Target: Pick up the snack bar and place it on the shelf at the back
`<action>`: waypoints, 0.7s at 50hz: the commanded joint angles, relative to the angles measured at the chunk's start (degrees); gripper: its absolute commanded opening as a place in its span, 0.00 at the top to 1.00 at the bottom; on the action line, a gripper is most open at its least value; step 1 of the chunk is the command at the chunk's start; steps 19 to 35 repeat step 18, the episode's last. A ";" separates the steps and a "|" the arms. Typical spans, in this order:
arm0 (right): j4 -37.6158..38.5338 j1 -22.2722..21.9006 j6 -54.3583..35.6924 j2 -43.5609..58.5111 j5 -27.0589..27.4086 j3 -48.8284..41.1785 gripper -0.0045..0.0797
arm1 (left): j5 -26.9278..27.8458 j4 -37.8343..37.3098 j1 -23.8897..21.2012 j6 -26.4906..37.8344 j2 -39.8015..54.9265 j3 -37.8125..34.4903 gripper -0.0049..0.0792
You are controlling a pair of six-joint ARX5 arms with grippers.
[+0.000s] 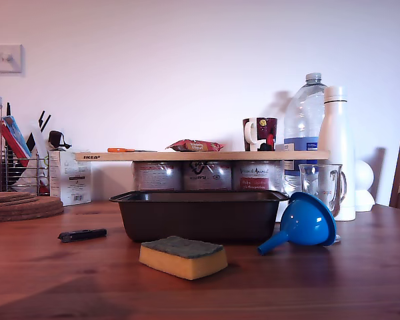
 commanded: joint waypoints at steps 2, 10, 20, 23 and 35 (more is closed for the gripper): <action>0.48 -0.11 0.02 -0.28 -0.13 -0.79 0.96 | -0.13 -1.07 0.20 -0.33 -3.50 -2.45 0.97; 0.48 -0.11 0.02 -0.28 -0.15 -0.79 0.96 | -0.15 -7.93 0.20 -0.24 -10.97 -3.87 0.97; 0.46 -0.11 0.02 -0.28 -0.13 -0.79 0.96 | -0.11 -13.20 0.20 -0.13 -17.31 -3.87 0.97; 0.46 -0.11 0.02 -0.28 -0.13 -0.79 0.96 | -0.11 -13.20 0.20 -0.13 -17.31 -3.87 0.97; 0.46 -0.11 0.02 -0.28 -0.13 -0.79 0.96 | -0.11 -13.20 0.20 -0.13 -17.31 -3.87 0.97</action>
